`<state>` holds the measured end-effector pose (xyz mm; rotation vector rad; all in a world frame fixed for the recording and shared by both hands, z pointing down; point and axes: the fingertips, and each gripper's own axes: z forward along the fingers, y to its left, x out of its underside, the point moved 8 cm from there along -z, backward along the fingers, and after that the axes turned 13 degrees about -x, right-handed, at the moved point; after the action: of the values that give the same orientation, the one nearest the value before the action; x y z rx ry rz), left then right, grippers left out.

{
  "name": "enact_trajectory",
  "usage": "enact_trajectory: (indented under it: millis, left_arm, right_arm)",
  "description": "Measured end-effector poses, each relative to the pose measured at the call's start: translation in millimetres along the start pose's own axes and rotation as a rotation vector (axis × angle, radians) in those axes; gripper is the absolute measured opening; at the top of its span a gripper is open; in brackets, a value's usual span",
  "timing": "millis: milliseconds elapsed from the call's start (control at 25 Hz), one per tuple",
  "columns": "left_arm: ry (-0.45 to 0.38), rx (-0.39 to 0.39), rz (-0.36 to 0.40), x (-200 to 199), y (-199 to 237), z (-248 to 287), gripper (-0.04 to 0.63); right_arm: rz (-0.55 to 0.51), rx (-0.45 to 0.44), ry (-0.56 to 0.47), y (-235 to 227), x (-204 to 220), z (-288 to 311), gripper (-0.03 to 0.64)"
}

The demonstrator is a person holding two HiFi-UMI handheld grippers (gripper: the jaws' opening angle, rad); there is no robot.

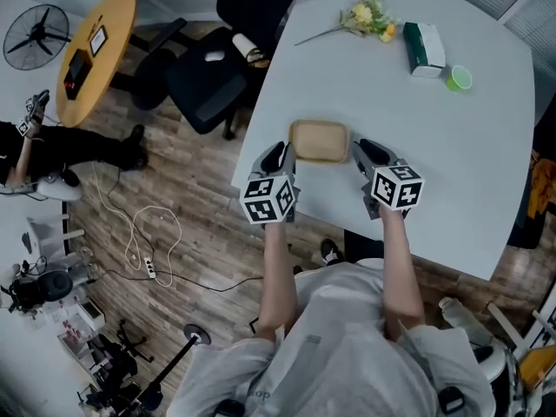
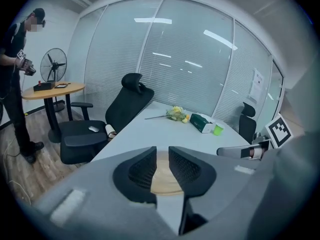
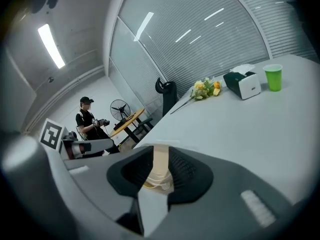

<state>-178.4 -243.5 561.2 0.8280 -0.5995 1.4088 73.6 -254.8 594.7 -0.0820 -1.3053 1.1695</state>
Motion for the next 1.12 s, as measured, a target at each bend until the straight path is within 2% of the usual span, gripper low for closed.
enact_trajectory:
  millis: [160,280,560,1120]
  left_arm:
    - [0.064,0.010,0.024,5,-6,23,0.141]
    - [0.096,0.003,0.034,10,-7,37,0.169]
    - [0.131,-0.009,0.039,17,-11,59,0.213]
    - [0.201,0.002,0.044,27,-20,74,0.222]
  right_arm:
    - [0.051,-0.013,0.013,-13,1,10,0.122]
    - [0.079,-0.016,0.025,-20,3,17,0.180]
    - [0.109,0.001,0.030,-29,12,25,0.223]
    - [0.124,-0.030,0.101,-37,21,36,0.258]
